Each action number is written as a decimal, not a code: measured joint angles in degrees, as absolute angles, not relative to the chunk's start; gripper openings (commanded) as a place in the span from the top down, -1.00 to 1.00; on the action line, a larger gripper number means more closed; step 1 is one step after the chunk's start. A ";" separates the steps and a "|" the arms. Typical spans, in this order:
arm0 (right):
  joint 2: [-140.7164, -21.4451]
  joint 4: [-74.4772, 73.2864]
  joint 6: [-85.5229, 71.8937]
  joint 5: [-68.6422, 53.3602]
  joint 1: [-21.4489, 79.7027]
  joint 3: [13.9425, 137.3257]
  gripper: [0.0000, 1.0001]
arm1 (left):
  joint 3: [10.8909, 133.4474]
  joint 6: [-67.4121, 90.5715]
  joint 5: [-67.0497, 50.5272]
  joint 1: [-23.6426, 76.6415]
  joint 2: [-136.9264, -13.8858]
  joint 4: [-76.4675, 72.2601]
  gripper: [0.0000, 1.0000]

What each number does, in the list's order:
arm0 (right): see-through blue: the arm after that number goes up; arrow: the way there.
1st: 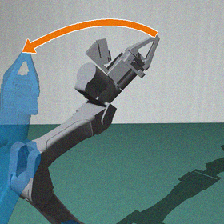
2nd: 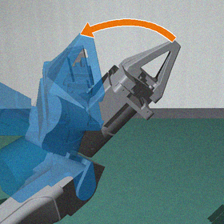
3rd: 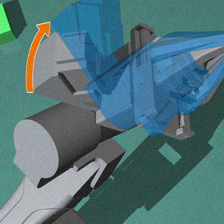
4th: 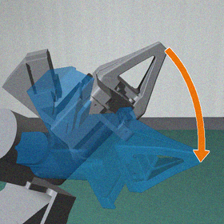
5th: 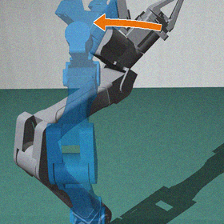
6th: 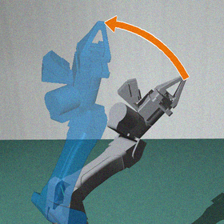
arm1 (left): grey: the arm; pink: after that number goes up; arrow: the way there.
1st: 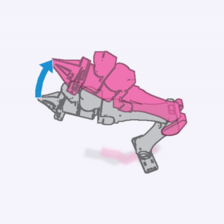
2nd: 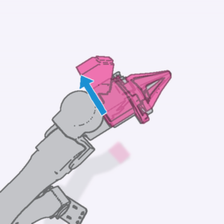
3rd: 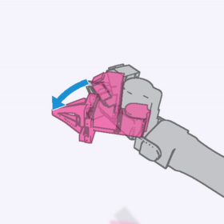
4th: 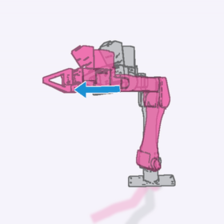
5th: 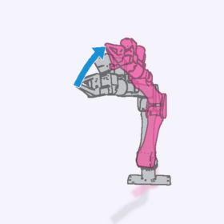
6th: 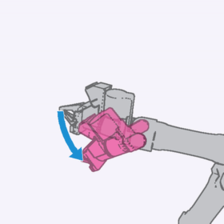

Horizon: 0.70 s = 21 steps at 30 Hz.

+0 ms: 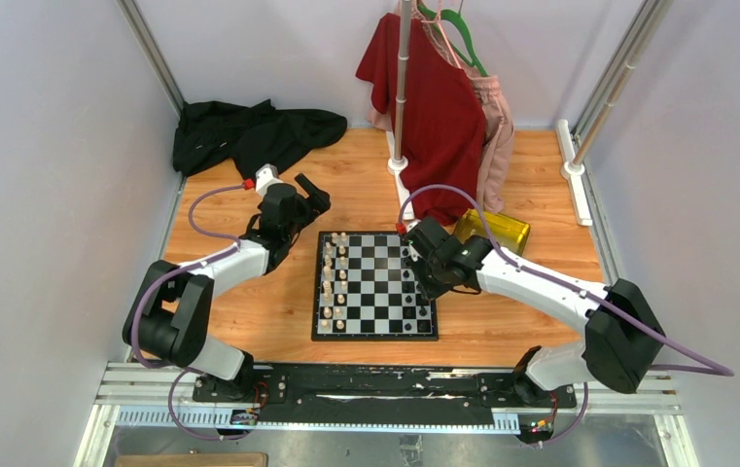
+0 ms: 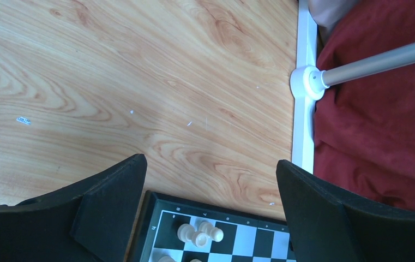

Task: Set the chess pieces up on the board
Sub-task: Place the chess piece on the chessboard.

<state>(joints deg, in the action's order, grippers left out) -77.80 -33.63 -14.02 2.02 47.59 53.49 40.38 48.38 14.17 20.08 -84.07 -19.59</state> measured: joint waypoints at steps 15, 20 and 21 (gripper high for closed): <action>-80.09 -29.56 -13.65 2.11 47.62 50.94 0.91 | 39.81 48.18 14.17 20.08 -83.99 -19.59 -0.90; -80.75 -28.64 -13.63 2.09 47.62 50.68 0.91 | 39.62 48.16 14.17 20.08 -83.90 -19.59 -0.90; -80.86 -28.42 -13.63 2.09 47.62 50.63 0.90 | 39.57 48.18 14.17 20.08 -83.88 -19.59 -0.90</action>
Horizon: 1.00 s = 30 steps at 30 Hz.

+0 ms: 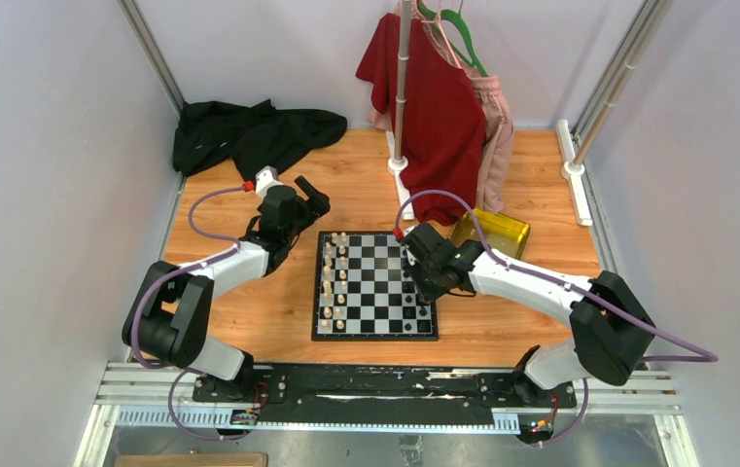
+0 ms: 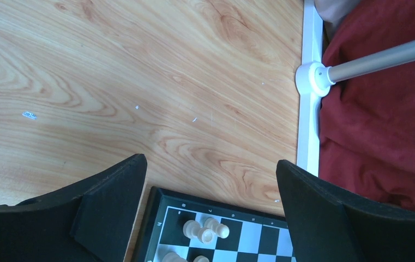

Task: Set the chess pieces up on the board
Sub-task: Place the chess piece on the chessboard, then pick up the chess piece from the storage box.

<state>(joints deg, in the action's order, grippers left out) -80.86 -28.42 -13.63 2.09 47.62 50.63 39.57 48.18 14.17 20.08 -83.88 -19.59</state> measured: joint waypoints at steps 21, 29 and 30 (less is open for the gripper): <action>-81.62 -27.14 -12.01 2.02 48.58 50.15 0.29 | 38.50 48.16 14.17 20.08 -82.98 -19.59 -0.91; -80.38 -31.22 -10.70 3.46 49.34 54.24 0.29 | 38.50 48.18 14.17 20.08 -82.96 -19.57 -0.92; -79.79 -31.64 -10.63 3.77 49.41 55.13 0.29 | 38.50 48.18 14.17 20.08 -82.96 -19.57 -0.92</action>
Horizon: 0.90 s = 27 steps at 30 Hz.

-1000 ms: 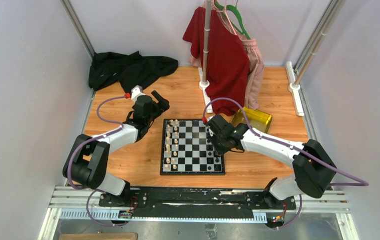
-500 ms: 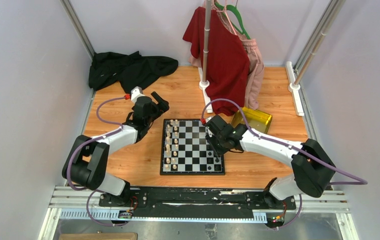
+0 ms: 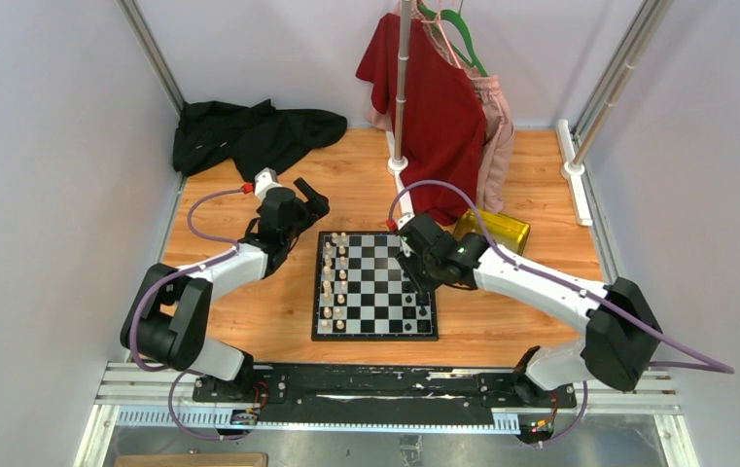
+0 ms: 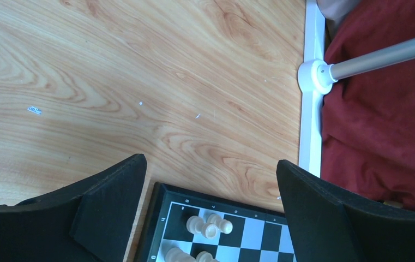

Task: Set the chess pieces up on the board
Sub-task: Pick up the chess piece from the storage box.

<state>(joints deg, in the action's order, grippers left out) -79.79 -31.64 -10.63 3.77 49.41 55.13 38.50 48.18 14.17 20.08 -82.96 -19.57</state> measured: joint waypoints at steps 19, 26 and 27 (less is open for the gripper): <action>-81.67 -40.12 -3.16 11.31 38.94 71.55 0.30 | 41.34 48.18 14.17 20.08 -83.88 -19.62 -0.92; -87.48 -40.77 0.64 10.28 30.39 72.84 0.30 | 41.56 48.23 14.20 20.08 -84.71 -19.66 -0.92; -88.51 -40.86 1.26 10.24 29.52 72.84 0.30 | 41.52 48.23 14.20 20.08 -84.71 -19.84 -0.92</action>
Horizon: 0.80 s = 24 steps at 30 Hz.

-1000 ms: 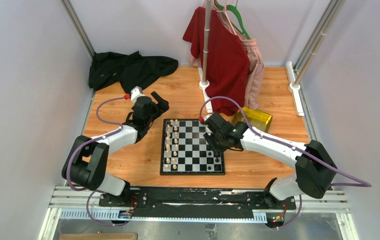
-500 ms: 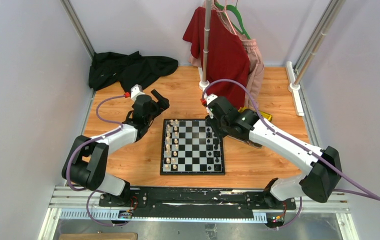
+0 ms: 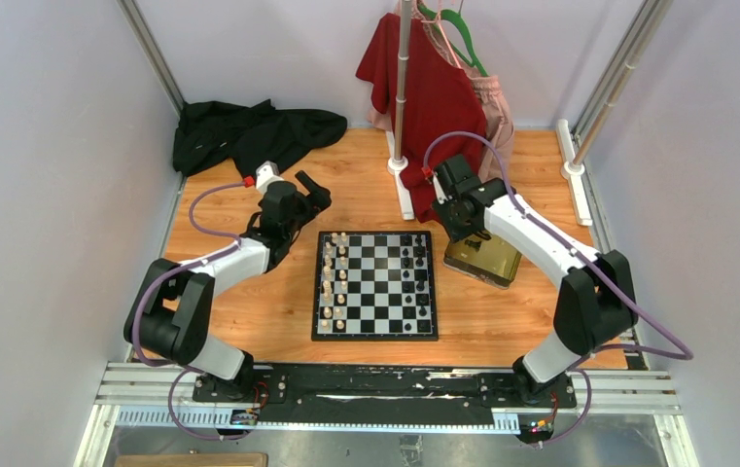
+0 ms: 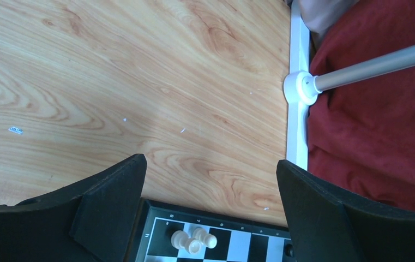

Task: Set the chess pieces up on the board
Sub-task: Pick up the chess piece from the storage box.

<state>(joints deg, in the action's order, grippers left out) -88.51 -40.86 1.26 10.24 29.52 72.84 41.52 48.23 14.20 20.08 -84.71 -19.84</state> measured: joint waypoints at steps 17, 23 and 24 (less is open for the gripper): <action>-95.46 -35.27 6.07 10.87 24.99 71.09 0.33 | 36.38 49.74 14.15 20.10 -83.74 -24.40 -0.92; -98.04 -32.51 7.14 12.14 23.83 69.56 0.33 | 35.62 49.91 14.04 20.10 -81.89 -25.10 -0.92; -98.08 -32.29 7.18 12.23 23.38 69.28 0.33 | 35.53 49.93 14.02 20.10 -81.67 -25.19 -0.92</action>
